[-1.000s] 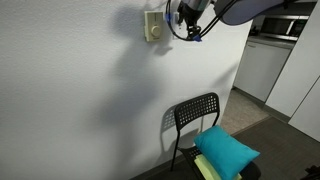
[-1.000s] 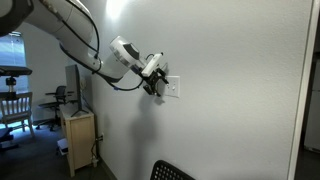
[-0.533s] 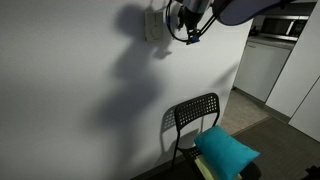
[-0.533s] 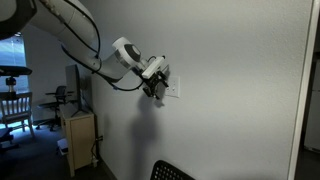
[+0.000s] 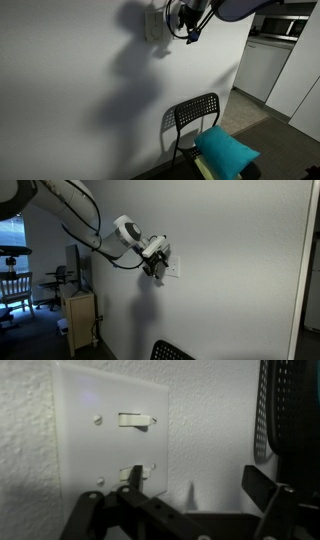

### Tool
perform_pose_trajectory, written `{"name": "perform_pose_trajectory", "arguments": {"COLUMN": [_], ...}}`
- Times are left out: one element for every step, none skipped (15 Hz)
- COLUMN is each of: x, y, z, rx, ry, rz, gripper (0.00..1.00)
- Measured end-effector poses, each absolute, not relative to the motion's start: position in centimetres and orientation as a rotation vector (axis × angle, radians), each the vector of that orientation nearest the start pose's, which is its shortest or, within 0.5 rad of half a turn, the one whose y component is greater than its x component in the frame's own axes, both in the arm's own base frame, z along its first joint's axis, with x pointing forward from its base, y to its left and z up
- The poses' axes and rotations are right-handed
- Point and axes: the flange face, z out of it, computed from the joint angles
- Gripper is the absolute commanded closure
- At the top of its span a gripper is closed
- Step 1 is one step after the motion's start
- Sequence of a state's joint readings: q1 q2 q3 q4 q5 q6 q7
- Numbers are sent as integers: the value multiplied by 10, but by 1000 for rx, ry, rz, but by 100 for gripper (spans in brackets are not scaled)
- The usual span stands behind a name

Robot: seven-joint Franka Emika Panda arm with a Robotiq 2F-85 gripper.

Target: Flip the light switch to the left off

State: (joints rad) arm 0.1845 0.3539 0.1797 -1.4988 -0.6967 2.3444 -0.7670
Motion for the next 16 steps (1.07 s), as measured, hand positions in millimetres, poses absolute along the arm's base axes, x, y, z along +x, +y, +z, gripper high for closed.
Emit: {"name": "perform_pose_trajectory", "arguments": {"x": [670, 668, 665, 662, 658, 653, 647, 641, 636, 631, 627, 623, 620, 618, 617, 616], "y": [224, 223, 222, 220, 217, 215, 214, 212, 212, 211, 211, 211, 211, 211, 211, 211], "z": [527, 528, 529, 532, 537, 544, 551, 559, 566, 571, 575, 579, 581, 582, 582, 581], "rx": [1833, 1841, 1853, 1865, 1877, 1888, 1897, 1904, 1910, 1915, 1920, 1923, 1926, 1929, 1932, 1934], "ry": [1656, 1652, 1645, 1634, 1620, 1606, 1592, 1580, 1570, 1561, 1554, 1549, 1545, 1542, 1541, 1540], "rz": [454, 428, 392, 356, 321, 293, 264, 242, 220, 201, 183, 169, 154, 142, 130, 119], "gripper": [0, 0, 0, 0, 0, 0, 0, 0, 0, 0, 0, 0, 0, 0, 0, 0]}}
